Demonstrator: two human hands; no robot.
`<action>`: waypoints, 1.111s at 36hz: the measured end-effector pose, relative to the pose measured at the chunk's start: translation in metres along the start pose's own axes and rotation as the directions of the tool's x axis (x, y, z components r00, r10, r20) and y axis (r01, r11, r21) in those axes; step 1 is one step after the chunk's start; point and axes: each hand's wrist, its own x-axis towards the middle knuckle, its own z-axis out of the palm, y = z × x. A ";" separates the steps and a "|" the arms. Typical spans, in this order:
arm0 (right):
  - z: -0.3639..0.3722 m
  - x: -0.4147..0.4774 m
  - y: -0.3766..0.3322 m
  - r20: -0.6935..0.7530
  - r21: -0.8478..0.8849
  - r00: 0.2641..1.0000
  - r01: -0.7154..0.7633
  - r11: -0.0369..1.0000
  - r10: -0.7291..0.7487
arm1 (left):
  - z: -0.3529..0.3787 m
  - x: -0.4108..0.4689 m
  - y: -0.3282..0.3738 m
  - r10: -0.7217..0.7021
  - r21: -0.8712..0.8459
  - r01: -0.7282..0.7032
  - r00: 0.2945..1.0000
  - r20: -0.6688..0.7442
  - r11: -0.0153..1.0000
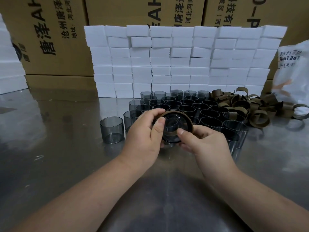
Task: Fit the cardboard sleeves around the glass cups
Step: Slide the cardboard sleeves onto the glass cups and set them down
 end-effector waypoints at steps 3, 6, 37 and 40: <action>0.000 0.000 0.001 -0.016 -0.008 1.000 -0.003 1.000 0.003 | 0.000 0.000 0.000 0.000 -0.015 0.000 1.000 0.003 1.000; -0.001 0.000 0.002 -0.034 -0.020 0.999 -0.001 1.000 0.000 | 0.000 0.000 0.001 -0.004 -0.023 0.004 1.000 -0.002 1.000; -0.001 0.001 0.003 0.037 0.013 0.998 -0.050 0.999 0.050 | 0.008 -0.006 -0.013 -0.192 -0.233 0.227 0.967 0.165 0.945; 0.001 0.000 0.004 0.096 0.034 0.990 -0.104 0.994 0.101 | 0.008 -0.005 -0.015 -0.212 -0.294 0.252 0.964 0.161 0.922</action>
